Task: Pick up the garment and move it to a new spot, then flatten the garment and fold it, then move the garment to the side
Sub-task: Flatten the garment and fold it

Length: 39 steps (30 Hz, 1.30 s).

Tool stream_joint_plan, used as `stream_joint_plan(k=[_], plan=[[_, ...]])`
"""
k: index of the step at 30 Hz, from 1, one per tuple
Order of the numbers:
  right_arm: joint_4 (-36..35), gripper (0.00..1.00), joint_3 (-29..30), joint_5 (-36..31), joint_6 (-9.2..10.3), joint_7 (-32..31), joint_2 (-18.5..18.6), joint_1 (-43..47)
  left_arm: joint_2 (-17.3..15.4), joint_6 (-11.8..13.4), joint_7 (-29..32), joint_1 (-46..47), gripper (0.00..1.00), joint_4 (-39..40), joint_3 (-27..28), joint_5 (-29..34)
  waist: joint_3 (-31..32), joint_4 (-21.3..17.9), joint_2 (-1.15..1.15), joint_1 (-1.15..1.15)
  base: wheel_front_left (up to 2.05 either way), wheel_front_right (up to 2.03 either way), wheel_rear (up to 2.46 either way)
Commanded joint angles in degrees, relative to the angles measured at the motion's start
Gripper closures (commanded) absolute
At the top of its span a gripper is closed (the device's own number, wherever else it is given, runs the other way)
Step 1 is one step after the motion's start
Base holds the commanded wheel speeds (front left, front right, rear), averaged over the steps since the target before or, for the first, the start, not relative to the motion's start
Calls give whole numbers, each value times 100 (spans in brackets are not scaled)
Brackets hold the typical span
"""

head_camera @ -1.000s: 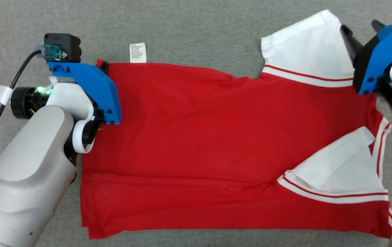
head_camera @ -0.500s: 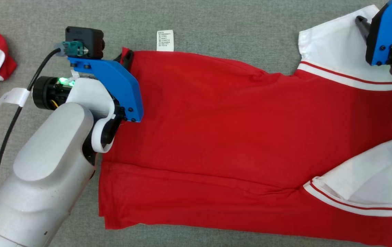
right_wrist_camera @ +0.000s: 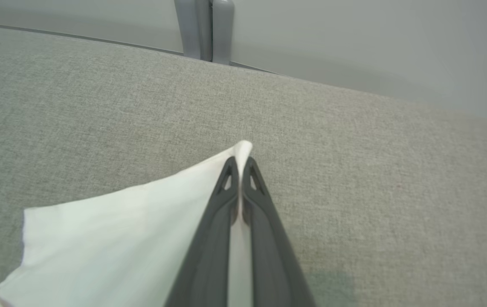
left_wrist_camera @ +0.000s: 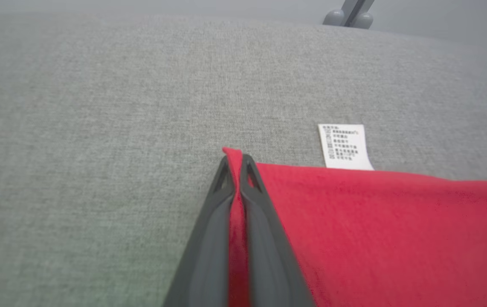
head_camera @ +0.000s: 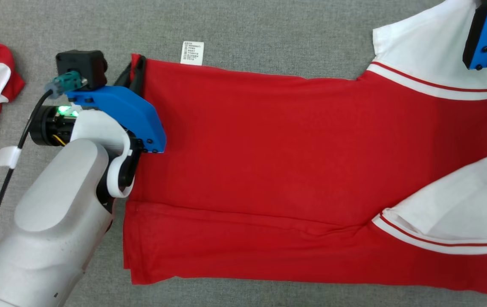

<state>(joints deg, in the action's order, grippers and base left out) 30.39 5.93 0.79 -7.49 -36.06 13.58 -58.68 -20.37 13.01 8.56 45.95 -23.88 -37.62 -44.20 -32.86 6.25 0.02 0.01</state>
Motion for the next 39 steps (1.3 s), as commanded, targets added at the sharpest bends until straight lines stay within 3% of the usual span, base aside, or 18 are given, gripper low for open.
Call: stream_joint_plan(k=[1, 6, 11, 22, 33, 39], plan=[[42, 100, 11, -1, -1, 161, -29, -6, -57, -31, -228, -10, 100, -58, 108, 35, 73, -45, -2, -1, 0, 0, 0], [123, 100, -26, 195, -1, 517, -78, 137, -34, -223, -710, -108, 100, -237, 144, 28, 261, -102, -2, -1, 0, 0, 0], [-20, 100, -310, 802, -1, 667, -43, 508, 54, -534, -962, -339, 100, -341, 72, -76, 527, -127, -2, -1, 0, 0, 0], [-1479, 100, -658, 2209, -2, 512, 382, 2222, -174, -1132, -1924, -1151, 100, -338, -40, -36, 1209, -271, -2, -1, 0, 0, 0], [-2710, 100, -216, 2526, -1, 34, 337, 3882, -391, -1148, -2248, -1863, 100, -403, -42, 31, 1576, -387, -2, -1, 0, 0, 0], [-3337, 100, 90, 2513, -1, -311, 56, 4674, -338, -1118, -2336, -2155, 100, -402, 29, 42, 1679, -410, -2, -1, 0, 0, 0]])
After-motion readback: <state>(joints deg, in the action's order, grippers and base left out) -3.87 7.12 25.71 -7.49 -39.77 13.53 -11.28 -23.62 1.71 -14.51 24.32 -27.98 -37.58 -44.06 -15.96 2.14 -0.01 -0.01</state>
